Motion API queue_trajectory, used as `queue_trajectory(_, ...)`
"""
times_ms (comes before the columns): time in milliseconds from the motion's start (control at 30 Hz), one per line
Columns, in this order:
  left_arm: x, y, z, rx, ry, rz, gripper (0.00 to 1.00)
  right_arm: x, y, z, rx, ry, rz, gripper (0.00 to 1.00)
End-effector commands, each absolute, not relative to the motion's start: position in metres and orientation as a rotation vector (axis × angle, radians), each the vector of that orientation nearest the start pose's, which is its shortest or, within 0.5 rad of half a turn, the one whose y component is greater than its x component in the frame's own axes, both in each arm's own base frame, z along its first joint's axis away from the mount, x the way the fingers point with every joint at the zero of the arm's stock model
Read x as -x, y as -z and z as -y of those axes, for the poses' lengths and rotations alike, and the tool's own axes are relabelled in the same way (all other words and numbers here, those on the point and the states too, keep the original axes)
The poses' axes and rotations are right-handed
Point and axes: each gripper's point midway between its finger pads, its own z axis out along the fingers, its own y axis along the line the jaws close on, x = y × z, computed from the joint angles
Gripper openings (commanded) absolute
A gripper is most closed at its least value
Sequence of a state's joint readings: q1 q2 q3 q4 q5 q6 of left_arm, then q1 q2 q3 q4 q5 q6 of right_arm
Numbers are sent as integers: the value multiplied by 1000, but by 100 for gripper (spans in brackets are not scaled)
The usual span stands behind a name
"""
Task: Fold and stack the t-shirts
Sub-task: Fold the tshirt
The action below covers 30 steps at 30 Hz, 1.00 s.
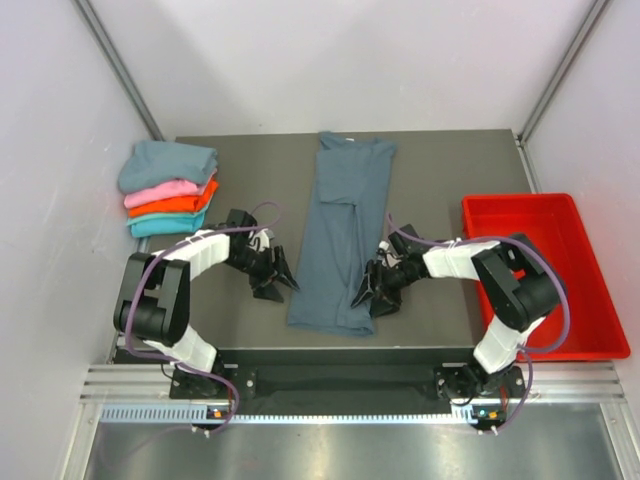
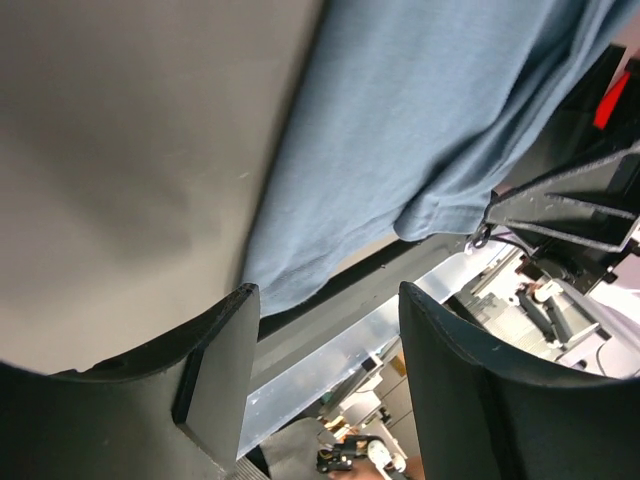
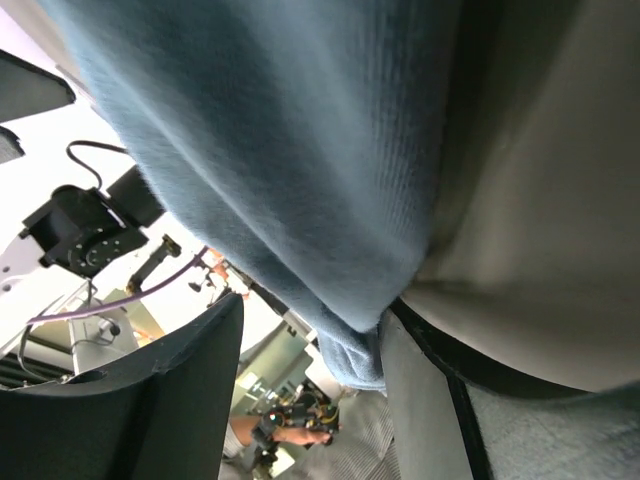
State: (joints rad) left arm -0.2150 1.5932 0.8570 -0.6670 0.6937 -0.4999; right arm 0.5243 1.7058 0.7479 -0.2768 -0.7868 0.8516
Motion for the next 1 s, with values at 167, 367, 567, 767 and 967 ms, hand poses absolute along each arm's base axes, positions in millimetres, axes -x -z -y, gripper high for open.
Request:
queue_trajectory(167,-207,-46,177,423,1134,-3033,62,-144,-35,-264,-283,-1291,-3164,56)
queue_trajectory(367,-207,-40,177,452,1129,-3059,60,-128,-32,-251,-290,-1242,-3198,56)
queue_trajectory(567,-206,-36,179,479,1147,-3066,55,-123,-24,-245,-333,-1236,-3195,54)
queue_trajectory(767,-205,-34,179,493,1146,-3071,51,-137,-20,-255,-341,-1262,-3179,34)
queue_trajectory(967,-199,-34,178,510,1149,-3080,50,-140,-21,-258,-344,-1271,-3177,27)
